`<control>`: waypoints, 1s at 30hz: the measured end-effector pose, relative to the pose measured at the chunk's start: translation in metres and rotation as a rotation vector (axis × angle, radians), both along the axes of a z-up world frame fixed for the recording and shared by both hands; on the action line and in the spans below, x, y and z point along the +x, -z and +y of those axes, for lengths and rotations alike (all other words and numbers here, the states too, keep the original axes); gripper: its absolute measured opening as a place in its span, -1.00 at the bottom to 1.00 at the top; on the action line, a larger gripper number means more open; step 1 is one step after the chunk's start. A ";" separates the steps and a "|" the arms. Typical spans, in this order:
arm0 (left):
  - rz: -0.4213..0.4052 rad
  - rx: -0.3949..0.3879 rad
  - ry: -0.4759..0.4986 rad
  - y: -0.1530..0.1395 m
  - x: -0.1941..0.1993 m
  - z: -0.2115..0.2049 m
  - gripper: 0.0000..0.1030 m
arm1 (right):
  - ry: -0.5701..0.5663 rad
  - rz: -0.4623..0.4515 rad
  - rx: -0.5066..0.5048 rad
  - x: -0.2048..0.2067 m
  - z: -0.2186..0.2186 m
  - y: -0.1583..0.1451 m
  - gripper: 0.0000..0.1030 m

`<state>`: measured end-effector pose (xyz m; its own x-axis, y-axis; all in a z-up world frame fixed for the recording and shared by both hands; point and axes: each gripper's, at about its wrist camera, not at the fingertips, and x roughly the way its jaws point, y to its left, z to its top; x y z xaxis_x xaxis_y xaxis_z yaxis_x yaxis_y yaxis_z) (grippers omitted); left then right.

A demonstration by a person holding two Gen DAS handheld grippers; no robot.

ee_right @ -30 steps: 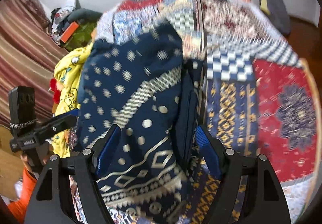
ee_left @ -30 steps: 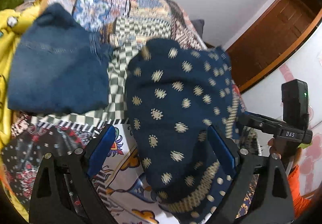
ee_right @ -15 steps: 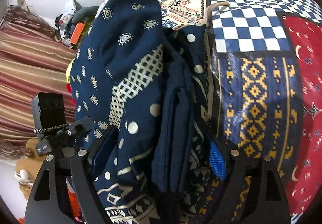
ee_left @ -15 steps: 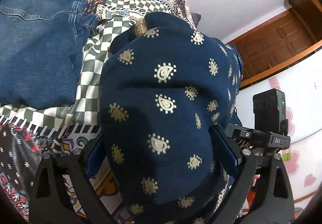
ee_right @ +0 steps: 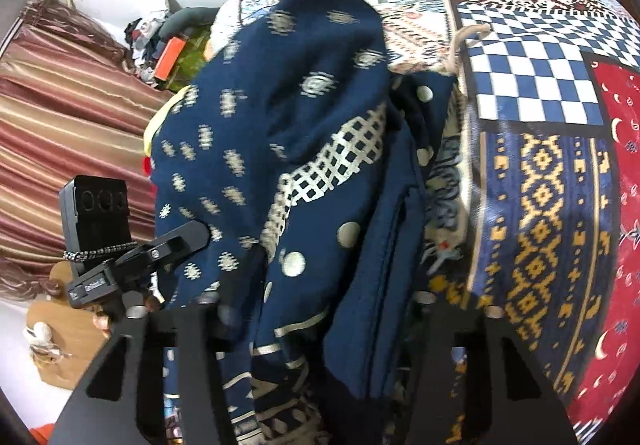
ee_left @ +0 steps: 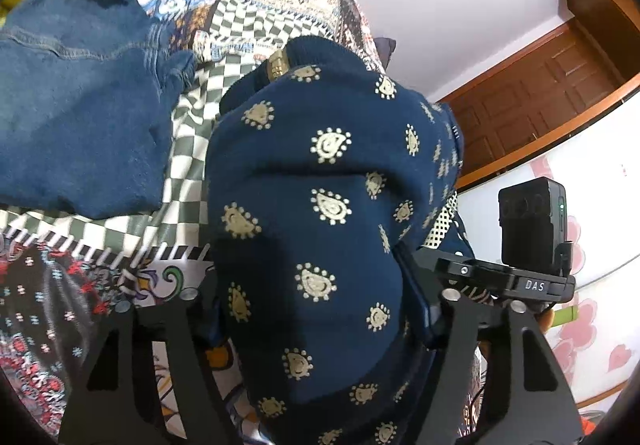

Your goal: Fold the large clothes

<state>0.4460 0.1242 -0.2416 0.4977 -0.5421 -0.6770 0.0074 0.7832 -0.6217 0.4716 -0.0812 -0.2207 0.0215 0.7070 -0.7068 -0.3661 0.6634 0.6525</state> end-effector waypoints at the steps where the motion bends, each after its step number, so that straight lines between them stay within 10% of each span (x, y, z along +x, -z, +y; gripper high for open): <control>1: -0.009 0.002 0.000 -0.005 -0.004 0.001 0.25 | -0.002 0.003 0.010 -0.003 0.003 -0.003 -0.31; 19: -0.212 0.095 -0.087 -0.113 -0.032 0.107 0.19 | -0.063 -0.192 0.067 0.003 0.132 -0.075 -0.40; 30: -0.176 0.117 -0.138 -0.096 0.029 0.191 0.19 | -0.068 -0.209 0.056 0.045 0.202 -0.056 -0.40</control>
